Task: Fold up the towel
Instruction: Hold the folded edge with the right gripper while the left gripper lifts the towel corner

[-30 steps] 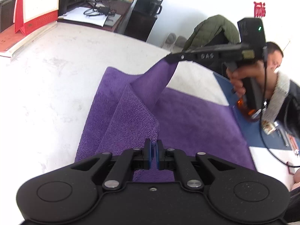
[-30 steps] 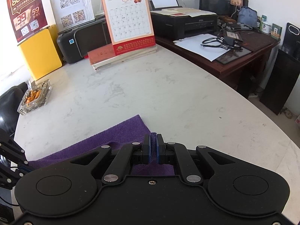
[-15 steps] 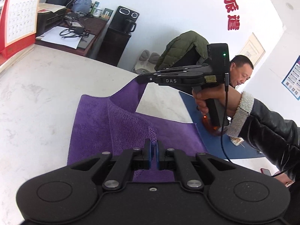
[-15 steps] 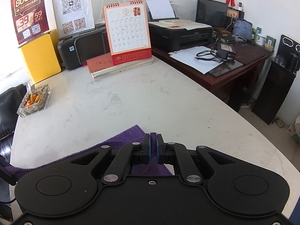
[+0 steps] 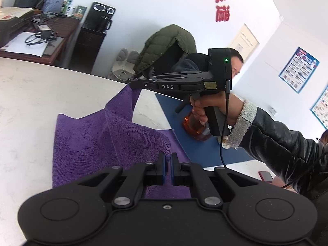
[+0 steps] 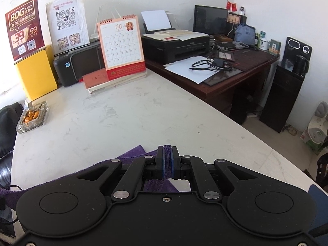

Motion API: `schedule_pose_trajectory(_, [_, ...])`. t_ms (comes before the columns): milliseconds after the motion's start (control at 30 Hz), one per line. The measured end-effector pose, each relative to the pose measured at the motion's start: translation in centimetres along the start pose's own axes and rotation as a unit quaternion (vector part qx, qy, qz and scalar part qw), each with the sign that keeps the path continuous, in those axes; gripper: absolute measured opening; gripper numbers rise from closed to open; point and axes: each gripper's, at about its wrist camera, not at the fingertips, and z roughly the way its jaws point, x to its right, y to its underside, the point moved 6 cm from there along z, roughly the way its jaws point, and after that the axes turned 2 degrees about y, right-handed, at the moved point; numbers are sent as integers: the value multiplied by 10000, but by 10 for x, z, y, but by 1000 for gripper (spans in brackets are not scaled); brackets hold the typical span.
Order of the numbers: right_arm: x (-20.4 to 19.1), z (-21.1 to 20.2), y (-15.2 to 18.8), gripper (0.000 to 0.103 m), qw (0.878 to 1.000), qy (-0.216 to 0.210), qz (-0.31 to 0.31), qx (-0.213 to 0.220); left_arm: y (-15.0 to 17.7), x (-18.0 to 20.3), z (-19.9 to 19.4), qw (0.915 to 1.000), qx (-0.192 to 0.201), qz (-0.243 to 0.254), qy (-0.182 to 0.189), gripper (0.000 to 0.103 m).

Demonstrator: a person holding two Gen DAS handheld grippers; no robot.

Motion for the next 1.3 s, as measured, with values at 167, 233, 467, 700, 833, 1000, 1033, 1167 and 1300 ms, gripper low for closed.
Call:
schedule_pose_trajectory(167, [14, -16, 13, 5, 9998, 124, 138, 14, 0, 4, 20, 9992, -286, 165, 215, 4])
schedule_pose_trajectory(233, [19, -23, 18, 5, 9997, 174, 193, 20, 0, 4, 29, 9984, -417, 221, 312, 4])
schedule_pose_trajectory(467, [41, -42, 44, 5, 9985, 286, 459, 32, -6, 15, 51, 9953, -642, 379, 613, 4])
schedule_pose_trajectory(700, [55, -58, 52, 5, 9973, 381, 616, 154, -8, 25, 62, 9914, -849, 565, 821, 4])
schedule_pose_trajectory(833, [61, -64, 60, 5, 9968, 432, 656, 134, -6, 30, 76, 9873, -1047, 676, 986, 5])
schedule_pose_trajectory(1000, [69, -69, 73, 5, 9962, 502, 713, 73, 0, 37, 95, 9810, -1324, 763, 1196, 5])
schedule_pose_trajectory(1033, [71, -69, 76, 5, 9960, 515, 725, 49, 3, 38, 102, 9793, -1410, 776, 1229, 5])
schedule_pose_trajectory(1167, [78, -67, 93, 5, 9954, 568, 773, -70, 13, 40, 126, 9726, -1694, 843, 1352, 5])
schedule_pose_trajectory(1300, [85, -64, 110, 5, 9945, 620, 821, -190, 32, 39, 155, 9645, -2055, 823, 1441, 5])
